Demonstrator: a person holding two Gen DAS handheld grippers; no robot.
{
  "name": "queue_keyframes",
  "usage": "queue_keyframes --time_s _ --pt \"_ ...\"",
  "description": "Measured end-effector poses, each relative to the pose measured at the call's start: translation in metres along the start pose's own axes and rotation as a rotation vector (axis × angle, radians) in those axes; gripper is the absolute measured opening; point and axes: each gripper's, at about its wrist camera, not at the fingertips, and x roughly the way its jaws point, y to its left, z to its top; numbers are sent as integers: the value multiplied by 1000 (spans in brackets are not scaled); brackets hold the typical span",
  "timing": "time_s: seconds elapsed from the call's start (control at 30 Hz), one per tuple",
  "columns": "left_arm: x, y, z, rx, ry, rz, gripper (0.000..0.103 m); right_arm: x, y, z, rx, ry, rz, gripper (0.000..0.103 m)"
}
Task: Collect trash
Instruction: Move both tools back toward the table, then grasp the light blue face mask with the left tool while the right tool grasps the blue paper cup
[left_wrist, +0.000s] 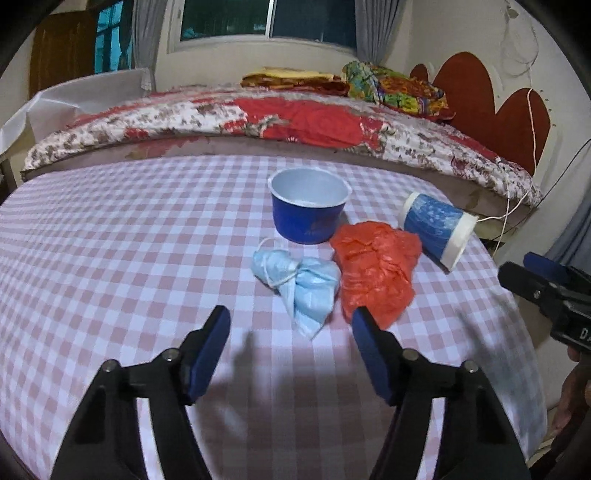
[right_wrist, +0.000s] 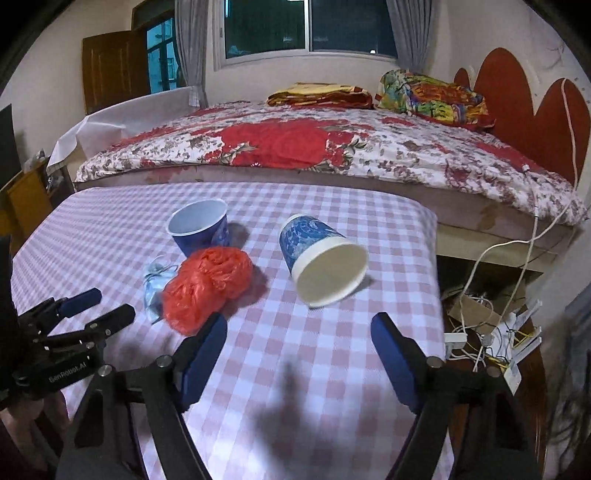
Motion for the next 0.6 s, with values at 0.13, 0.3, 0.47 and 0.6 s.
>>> queue_keyframes --time_s 0.13,0.3,0.47,0.6 --pt "17 4 7 -5 37 -1 66 25 4 8 -24 36 -8 74" --pt "33 7 10 -15 75 -18 66 43 4 9 -26 61 -6 72" --pt "41 3 14 -11 90 -39 57 56 -2 14 2 73 5 56" --pt "45 4 17 -18 95 -52 33 70 -6 18 17 98 25 43"
